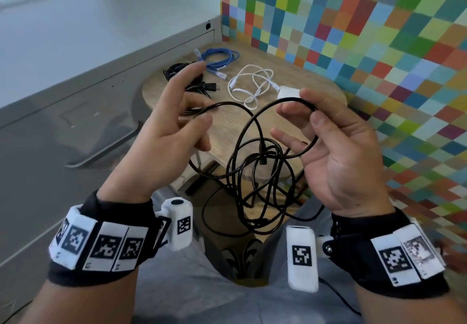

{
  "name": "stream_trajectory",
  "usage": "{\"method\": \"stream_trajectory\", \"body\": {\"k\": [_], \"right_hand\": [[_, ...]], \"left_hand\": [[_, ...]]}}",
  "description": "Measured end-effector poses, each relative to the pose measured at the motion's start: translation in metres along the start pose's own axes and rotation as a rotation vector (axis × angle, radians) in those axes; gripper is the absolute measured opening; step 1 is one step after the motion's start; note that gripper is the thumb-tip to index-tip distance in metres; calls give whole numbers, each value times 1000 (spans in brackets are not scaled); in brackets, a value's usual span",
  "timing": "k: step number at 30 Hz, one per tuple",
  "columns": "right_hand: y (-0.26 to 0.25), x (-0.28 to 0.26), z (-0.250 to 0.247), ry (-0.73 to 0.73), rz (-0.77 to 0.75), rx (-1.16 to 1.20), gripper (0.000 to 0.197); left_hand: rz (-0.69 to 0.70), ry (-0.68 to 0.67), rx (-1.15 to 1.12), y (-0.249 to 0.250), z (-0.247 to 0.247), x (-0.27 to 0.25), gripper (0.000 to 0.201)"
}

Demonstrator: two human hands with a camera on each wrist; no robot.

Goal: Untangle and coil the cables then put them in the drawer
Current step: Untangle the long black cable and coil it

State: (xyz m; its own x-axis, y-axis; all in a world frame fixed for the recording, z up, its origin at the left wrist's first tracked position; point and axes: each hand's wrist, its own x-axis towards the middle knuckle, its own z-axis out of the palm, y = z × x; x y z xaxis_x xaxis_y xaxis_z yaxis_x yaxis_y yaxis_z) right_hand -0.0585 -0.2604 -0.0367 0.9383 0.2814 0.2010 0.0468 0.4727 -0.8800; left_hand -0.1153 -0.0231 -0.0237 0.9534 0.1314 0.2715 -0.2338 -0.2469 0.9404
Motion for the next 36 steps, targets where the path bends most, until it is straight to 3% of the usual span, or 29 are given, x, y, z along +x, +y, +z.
{"method": "stream_trajectory", "body": {"k": [5, 9, 13, 16, 20, 22, 26, 31, 36], "right_hand": [[1, -5, 6, -46, -1, -61, 38], [1, -6, 7, -75, -15, -61, 41], [3, -5, 5, -47, -97, -185, 41], [5, -4, 1, -20, -188, -496, 39], [9, -6, 5, -115, -179, -848, 49], [12, -8, 8, -162, -154, -926, 39], [12, -7, 11, -149, -135, -949, 13], [11, -7, 10, -64, -178, -891, 17], [13, -5, 11, -25, -203, -820, 20]], "left_hand": [[101, -100, 396, 6, 13, -4, 36], [17, -193, 557, 9, 23, -9, 58], [-21, -123, 487, 11, 28, -11, 59], [3, -8, 415, 9, 26, -9, 34], [52, 10, 345, 4, 21, -10, 20], [89, -4, 314, 4, 21, -10, 19], [122, -38, 275, 9, 21, -11, 18], [69, -98, 341, 11, 20, -8, 24], [84, -32, 272, 3, 16, -5, 16]]}}
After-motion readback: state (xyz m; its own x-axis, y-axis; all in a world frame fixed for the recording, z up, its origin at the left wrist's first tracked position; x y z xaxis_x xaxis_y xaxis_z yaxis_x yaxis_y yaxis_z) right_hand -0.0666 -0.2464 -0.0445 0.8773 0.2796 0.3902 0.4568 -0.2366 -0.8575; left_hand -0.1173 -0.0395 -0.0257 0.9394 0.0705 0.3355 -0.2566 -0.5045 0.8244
